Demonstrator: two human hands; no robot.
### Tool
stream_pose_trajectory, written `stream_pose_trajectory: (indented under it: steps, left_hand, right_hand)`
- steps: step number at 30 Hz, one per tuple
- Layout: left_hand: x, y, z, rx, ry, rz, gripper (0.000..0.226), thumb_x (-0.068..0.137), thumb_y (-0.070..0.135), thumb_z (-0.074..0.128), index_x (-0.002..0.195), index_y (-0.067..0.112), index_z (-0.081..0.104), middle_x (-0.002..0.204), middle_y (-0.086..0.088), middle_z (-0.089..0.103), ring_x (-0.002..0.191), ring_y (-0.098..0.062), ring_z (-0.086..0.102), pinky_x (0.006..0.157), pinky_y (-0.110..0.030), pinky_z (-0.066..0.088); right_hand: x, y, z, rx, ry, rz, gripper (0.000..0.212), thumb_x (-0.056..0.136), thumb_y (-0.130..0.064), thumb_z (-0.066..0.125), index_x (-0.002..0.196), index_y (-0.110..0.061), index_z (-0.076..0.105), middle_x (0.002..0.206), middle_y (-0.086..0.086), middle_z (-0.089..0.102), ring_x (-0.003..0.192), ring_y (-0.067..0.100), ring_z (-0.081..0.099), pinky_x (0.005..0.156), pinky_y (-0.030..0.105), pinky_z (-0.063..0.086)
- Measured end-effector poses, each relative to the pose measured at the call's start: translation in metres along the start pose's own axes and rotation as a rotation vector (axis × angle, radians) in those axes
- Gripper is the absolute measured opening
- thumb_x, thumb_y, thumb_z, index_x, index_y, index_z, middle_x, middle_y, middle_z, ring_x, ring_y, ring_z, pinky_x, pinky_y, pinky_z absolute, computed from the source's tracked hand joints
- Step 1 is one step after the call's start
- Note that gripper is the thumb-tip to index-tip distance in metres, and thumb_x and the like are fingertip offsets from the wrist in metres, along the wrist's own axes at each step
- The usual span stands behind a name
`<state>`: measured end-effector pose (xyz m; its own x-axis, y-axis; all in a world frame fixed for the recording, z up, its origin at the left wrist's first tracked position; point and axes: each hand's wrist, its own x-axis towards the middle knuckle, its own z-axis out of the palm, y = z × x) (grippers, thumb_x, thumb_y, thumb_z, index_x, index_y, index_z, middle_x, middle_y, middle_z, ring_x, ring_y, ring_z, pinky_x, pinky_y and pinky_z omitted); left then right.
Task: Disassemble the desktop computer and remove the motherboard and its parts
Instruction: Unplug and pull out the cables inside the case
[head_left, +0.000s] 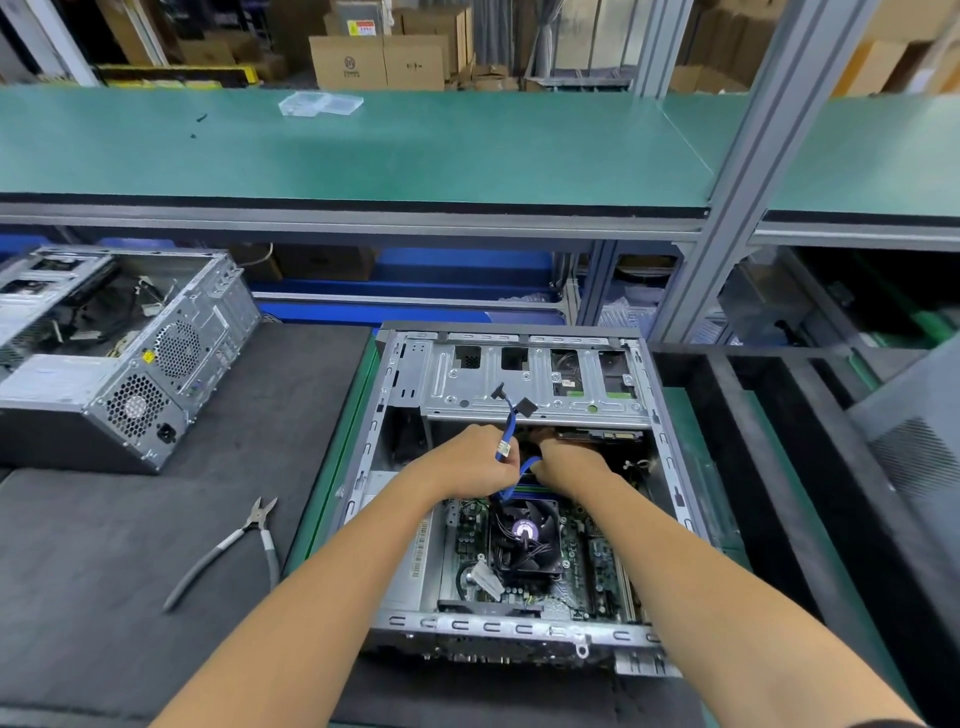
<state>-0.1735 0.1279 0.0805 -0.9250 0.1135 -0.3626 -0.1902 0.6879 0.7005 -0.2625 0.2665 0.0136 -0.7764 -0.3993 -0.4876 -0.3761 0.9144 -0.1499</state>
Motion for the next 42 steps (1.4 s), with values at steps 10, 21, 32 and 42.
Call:
stream_pose_trajectory:
  steps: [10,21,32,42]
  left_hand:
    - [0.001,-0.002,0.0,0.007,0.005,0.033,0.013,0.08,0.009,0.052,0.07,0.009,0.06,0.069,-0.006,0.06,0.055,-0.015,0.044,0.053,-0.031,0.038]
    - [0.004,-0.007,0.002,-0.003,0.021,0.035,0.015,0.078,0.012,0.053,0.066,0.015,0.06,0.064,0.003,0.06,0.051,-0.007,0.047,0.052,-0.023,0.041]
    - [0.004,-0.006,0.003,-0.006,0.018,0.018,0.012,0.077,0.01,0.052,0.074,0.003,0.062,0.074,-0.016,0.064,0.056,-0.016,0.046,0.054,-0.031,0.039]
    - [-0.003,-0.002,0.0,-0.189,0.049,0.047,0.016,0.058,0.012,0.053,0.061,-0.001,0.062,0.064,-0.01,0.06,0.059,-0.015,0.053,0.053,-0.026,0.044]
  right_hand:
    - [0.003,0.003,0.004,0.049,0.106,0.0,0.041,0.095,-0.019,0.046,0.134,-0.009,0.046,0.108,0.014,0.058,0.084,0.021,0.04,0.074,0.034,0.034]
    - [0.005,-0.003,0.012,0.109,0.116,0.035,0.05,0.097,-0.015,0.038,0.146,-0.013,0.029,0.101,0.012,0.065,0.094,0.031,0.063,0.066,0.031,0.039]
    - [-0.001,-0.009,0.008,0.076,0.062,0.053,0.042,0.093,-0.013,0.044,0.134,-0.008,0.04,0.1,0.01,0.063,0.079,0.027,0.055,0.061,0.031,0.041]
    - [-0.02,-0.01,-0.001,0.036,0.005,-0.015,0.028,0.098,-0.022,0.041,0.114,-0.004,0.053,0.119,0.015,0.059,0.103,0.031,0.058,0.078,0.035,0.048]
